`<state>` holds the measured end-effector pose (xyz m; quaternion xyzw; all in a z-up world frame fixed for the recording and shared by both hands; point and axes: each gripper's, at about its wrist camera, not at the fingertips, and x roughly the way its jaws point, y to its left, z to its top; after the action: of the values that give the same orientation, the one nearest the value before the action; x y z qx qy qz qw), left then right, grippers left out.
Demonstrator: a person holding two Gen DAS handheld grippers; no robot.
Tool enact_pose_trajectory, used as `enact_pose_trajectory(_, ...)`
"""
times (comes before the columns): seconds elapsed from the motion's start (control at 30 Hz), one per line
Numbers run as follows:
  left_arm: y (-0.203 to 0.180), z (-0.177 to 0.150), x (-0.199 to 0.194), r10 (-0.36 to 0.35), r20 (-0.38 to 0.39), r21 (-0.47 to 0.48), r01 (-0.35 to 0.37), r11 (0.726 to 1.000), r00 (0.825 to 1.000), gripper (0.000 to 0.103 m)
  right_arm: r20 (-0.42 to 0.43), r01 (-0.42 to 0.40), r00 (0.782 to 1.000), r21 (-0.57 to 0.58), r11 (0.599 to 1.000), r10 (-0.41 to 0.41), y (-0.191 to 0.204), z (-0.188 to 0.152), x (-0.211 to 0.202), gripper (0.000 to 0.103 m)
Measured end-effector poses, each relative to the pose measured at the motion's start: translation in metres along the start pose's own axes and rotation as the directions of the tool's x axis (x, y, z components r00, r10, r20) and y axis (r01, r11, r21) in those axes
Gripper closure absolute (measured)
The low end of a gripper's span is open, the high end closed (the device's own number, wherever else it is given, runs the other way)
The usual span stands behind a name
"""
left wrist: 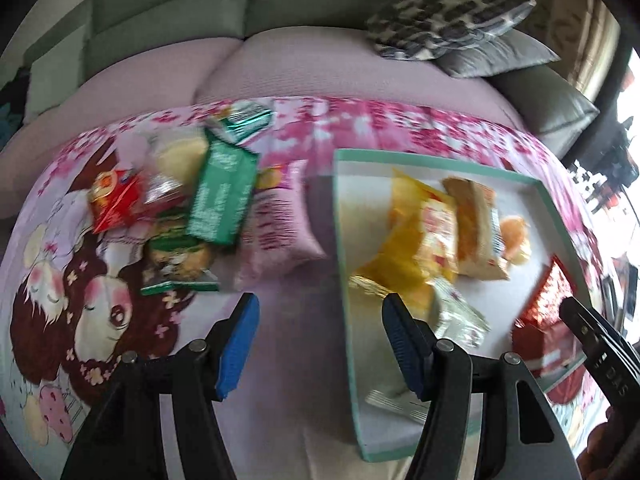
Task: Organize snacks
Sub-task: 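Open the left tool releasing the white pouch in the tray while the right tool releases the red box, then withdraw both open tools from the tray back to the snack pile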
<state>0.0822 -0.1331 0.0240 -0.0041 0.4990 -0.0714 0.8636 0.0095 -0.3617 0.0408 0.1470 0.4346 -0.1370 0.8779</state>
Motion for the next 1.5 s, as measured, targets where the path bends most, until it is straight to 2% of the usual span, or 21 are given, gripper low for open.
enact_pose_trajectory(0.03,0.004,0.0,0.001,0.006,0.0,-0.01,-0.006,1.0,1.0,0.033,0.002,-0.003,1.0,-0.003,1.0,0.003,0.001,0.0,0.0,0.035)
enact_pose_trajectory(0.07,0.007,0.0,0.002,0.011,-0.001,-0.019,-0.011,1.0,1.0,0.025,0.004,-0.006,1.0,-0.005,1.0,0.006,0.002,0.0,0.001,0.033)
enact_pose_trajectory(0.1,0.01,0.0,0.003,0.015,-0.001,-0.026,-0.015,1.0,1.0,0.022,0.007,-0.008,1.0,-0.008,1.0,0.008,0.003,0.0,0.001,0.027)
enact_pose_trajectory(0.23,0.019,0.0,0.004,0.023,0.008,-0.062,-0.022,0.998,1.0,0.012,0.017,-0.021,1.0,-0.01,1.0,0.021,0.005,0.001,0.002,0.019)
enact_pose_trajectory(0.27,0.021,0.0,0.004,0.024,0.015,-0.07,-0.022,0.997,1.0,0.008,0.02,-0.021,1.0,-0.009,1.0,0.021,0.005,0.001,0.002,0.005)
enact_pose_trajectory(0.3,0.022,0.0,0.004,0.027,0.024,-0.079,-0.025,0.997,0.999,0.007,0.026,-0.02,0.999,-0.007,1.0,0.02,0.004,0.001,0.002,0.0)
enact_pose_trajectory(0.8,0.028,0.002,-0.001,0.032,0.068,-0.1,-0.025,0.995,0.997,0.007,0.032,0.002,0.999,0.004,1.0,-0.002,0.005,0.002,-0.002,0.0)
enact_pose_trajectory(0.9,0.03,0.002,-0.004,0.032,0.077,-0.092,-0.025,0.995,0.997,0.007,0.056,0.005,0.998,-0.024,1.0,-0.003,0.014,0.003,-0.009,0.0)
enact_pose_trajectory(1.03,0.035,0.003,-0.01,0.059,0.094,-0.063,-0.053,0.997,0.994,0.007,0.044,-0.012,0.999,-0.067,0.998,0.015,0.031,0.002,-0.009,0.0)
enact_pose_trajectory(1.23,0.058,0.005,-0.019,0.105,0.099,-0.071,-0.098,0.993,0.99,0.007,0.042,-0.047,0.998,-0.1,0.994,0.051,0.056,-0.001,-0.008,0.0)
enact_pose_trajectory(1.5,0.099,0.007,-0.032,0.151,0.108,-0.135,-0.136,0.981,0.983,0.007,0.061,-0.086,0.994,-0.118,0.989,0.094,0.084,-0.004,-0.009,0.0)
